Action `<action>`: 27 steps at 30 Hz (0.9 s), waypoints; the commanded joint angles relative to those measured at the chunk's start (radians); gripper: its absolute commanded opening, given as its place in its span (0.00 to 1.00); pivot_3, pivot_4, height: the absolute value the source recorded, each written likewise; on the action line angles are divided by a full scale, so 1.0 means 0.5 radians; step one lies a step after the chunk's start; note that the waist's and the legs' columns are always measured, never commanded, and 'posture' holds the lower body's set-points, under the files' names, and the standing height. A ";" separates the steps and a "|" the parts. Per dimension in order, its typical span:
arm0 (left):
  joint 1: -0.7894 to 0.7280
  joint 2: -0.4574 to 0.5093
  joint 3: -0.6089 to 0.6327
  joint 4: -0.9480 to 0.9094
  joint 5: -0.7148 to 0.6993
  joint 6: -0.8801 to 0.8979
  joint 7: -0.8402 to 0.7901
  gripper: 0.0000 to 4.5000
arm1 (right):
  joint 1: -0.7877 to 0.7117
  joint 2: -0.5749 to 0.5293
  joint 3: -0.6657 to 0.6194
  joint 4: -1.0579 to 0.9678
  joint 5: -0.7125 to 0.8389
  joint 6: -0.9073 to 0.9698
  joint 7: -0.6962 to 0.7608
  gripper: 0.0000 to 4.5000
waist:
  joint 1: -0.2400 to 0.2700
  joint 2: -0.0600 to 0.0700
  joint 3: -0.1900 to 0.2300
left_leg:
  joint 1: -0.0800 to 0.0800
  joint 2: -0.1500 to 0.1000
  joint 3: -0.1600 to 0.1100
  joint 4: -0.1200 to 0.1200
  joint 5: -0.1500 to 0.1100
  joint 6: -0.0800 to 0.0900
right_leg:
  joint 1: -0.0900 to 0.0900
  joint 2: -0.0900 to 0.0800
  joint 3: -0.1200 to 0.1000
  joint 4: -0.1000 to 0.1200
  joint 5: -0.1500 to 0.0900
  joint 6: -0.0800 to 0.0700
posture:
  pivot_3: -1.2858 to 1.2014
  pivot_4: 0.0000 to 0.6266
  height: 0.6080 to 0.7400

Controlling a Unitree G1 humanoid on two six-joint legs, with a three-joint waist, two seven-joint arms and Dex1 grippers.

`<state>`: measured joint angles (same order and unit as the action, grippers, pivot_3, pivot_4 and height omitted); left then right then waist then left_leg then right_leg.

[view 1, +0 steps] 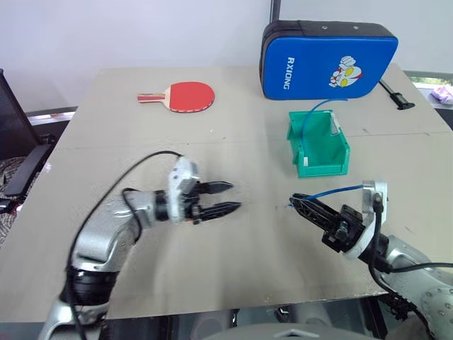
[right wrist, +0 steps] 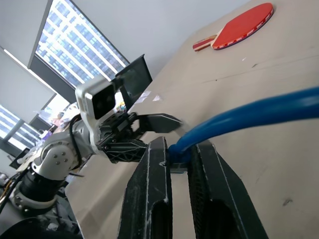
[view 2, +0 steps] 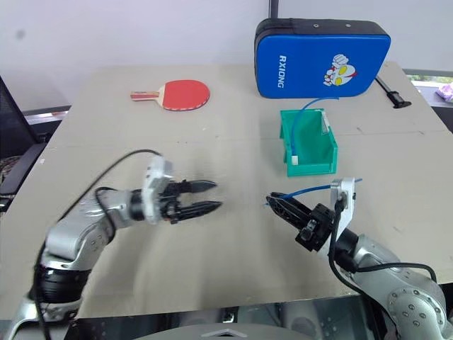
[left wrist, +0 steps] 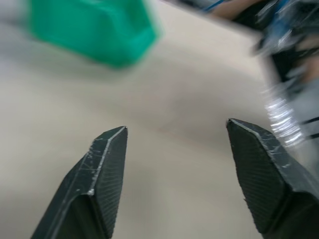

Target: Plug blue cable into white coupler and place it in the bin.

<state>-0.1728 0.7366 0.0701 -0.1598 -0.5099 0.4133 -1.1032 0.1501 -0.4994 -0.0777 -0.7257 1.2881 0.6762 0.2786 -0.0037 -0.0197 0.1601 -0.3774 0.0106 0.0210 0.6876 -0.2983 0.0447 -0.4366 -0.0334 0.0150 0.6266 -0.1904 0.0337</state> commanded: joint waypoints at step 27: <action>-0.352 -0.231 -0.182 1.001 0.467 -0.805 -0.148 0.11 | -0.086 -0.014 0.012 0.028 -0.365 -0.122 0.199 0.00 | 0.032 -0.003 -0.002 | -0.004 -0.001 0.000 0.000 0.000 0.000 | -0.003 -0.002 -0.002 0.000 0.006 0.007 | 0.52 0.24 1.00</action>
<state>-0.3412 0.6270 -0.0041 0.3359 -0.2615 0.0355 -1.1257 0.1229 -0.5045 -0.0549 -0.6712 1.1269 0.6468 0.3587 0.0121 -0.0210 0.1589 -0.3795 0.0103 0.0213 0.6878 -0.2984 0.0450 -0.4380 -0.0346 0.0139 0.6268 -0.1875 0.0370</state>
